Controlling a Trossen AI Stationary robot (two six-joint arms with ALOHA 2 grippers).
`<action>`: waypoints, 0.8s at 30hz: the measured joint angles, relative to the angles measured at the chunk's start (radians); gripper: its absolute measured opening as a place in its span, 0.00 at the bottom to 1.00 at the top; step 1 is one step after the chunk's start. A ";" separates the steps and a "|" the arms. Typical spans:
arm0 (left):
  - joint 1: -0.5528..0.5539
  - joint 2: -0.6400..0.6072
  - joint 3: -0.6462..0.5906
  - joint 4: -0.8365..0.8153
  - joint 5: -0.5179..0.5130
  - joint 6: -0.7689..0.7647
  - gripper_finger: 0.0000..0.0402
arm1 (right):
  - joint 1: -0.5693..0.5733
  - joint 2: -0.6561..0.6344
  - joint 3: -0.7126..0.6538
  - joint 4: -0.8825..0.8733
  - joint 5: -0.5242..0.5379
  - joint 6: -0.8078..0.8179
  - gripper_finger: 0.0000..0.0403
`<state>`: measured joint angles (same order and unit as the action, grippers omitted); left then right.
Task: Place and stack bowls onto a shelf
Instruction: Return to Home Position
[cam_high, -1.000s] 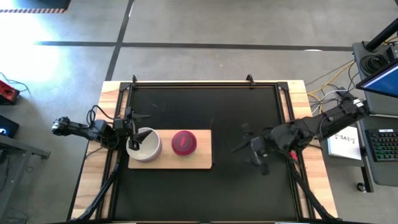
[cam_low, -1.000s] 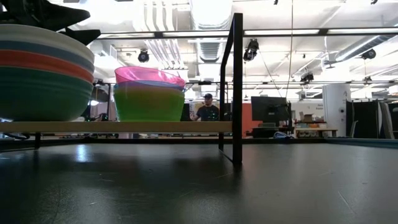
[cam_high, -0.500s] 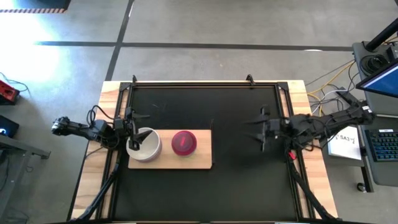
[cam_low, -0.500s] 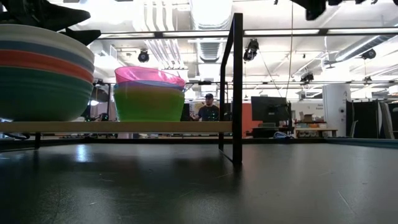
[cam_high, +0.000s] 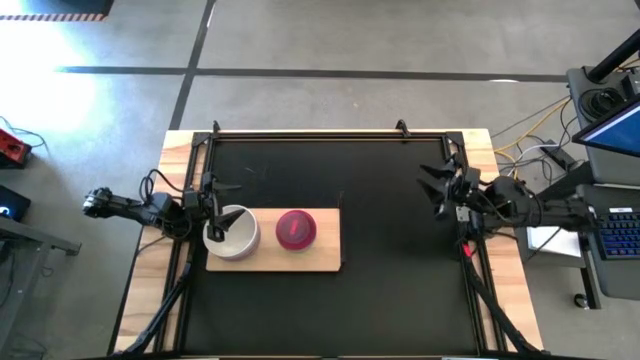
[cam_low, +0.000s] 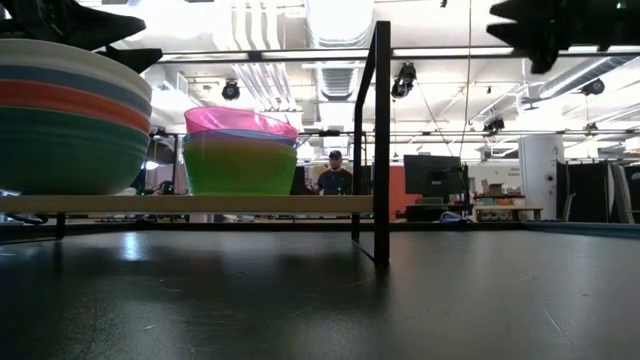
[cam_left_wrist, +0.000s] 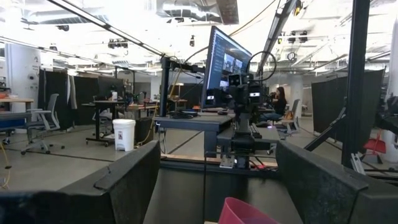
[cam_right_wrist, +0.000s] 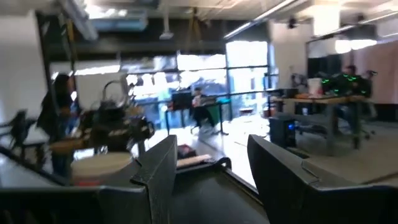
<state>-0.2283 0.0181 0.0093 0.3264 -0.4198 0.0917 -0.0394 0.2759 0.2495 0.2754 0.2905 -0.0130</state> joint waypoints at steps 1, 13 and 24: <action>0.000 0.000 0.000 0.000 0.000 0.000 0.75 | -0.022 -0.009 -0.014 0.007 -0.001 0.022 0.46; 0.000 0.000 0.000 0.001 0.000 0.000 0.75 | -0.251 -0.072 -0.125 -0.001 -0.002 0.107 0.46; 0.000 0.000 0.000 0.001 0.000 0.000 0.75 | -0.426 -0.138 -0.159 -0.008 -0.010 0.146 0.46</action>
<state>-0.2283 0.0181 0.0093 0.3275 -0.4198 0.0917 -0.4656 0.1377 0.0905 0.2669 0.2807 0.1328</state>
